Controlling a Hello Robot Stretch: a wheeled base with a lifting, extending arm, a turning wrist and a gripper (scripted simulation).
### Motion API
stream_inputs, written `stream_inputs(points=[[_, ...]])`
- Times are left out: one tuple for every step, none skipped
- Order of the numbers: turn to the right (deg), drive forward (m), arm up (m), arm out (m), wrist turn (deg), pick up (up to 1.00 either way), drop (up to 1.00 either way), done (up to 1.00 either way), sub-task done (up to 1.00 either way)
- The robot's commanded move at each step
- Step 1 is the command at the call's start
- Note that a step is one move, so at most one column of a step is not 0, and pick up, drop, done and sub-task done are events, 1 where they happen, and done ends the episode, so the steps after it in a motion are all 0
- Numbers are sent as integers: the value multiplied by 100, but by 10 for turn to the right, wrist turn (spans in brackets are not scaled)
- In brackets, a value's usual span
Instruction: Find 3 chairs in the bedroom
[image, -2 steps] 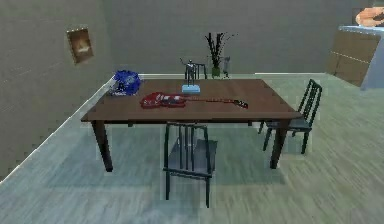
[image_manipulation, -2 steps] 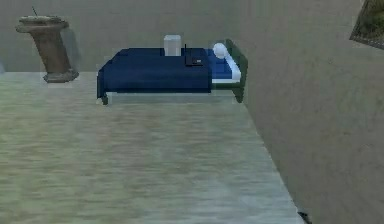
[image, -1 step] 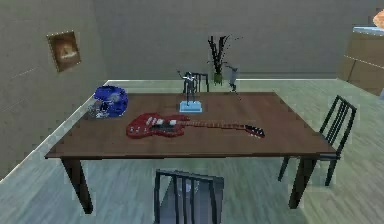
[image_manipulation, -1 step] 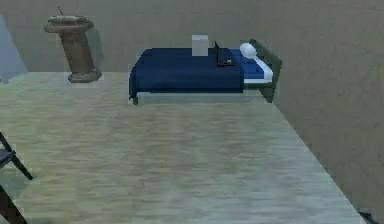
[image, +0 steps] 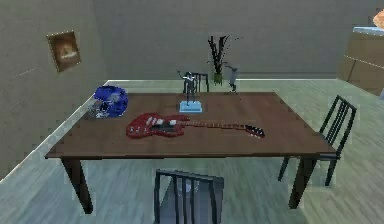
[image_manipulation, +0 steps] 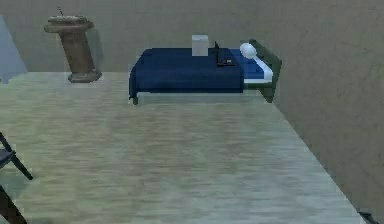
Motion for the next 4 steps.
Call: stream_inputs(points=[[450, 0, 0, 0, 0, 0, 0, 0, 0], [450, 0, 0, 0, 0, 0, 0, 0, 0], [240, 0, 0, 0, 0, 0, 0, 0, 0], [0, 30, 0, 0, 0, 0, 0, 0, 0]])
